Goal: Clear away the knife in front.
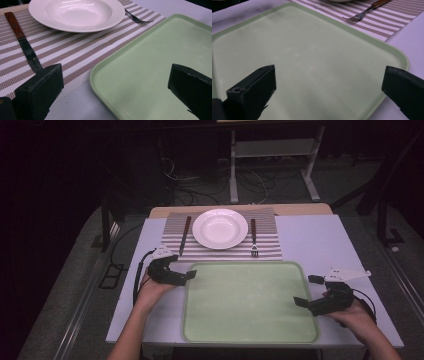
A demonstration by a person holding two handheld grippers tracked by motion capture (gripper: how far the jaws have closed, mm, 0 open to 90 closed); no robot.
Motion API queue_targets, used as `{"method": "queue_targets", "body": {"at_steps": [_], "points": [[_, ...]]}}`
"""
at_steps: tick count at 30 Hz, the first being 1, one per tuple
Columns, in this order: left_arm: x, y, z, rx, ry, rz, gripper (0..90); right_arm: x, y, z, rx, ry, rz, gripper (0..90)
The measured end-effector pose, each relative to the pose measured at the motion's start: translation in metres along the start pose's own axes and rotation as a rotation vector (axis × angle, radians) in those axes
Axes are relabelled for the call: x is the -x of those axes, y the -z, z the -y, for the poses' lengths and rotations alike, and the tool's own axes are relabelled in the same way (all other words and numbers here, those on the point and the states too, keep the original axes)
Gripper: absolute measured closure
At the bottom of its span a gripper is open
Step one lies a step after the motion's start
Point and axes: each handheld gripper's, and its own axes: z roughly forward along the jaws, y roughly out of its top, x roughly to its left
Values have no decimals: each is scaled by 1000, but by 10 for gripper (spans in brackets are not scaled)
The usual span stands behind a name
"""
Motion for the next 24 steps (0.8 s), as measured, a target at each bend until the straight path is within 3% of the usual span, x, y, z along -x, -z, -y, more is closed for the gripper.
{"method": "queue_targets", "body": {"at_steps": [24], "points": [[-12,-8,-11,13,-4,-34,0,-1,-1,0,-2,1,-7,0]]}}
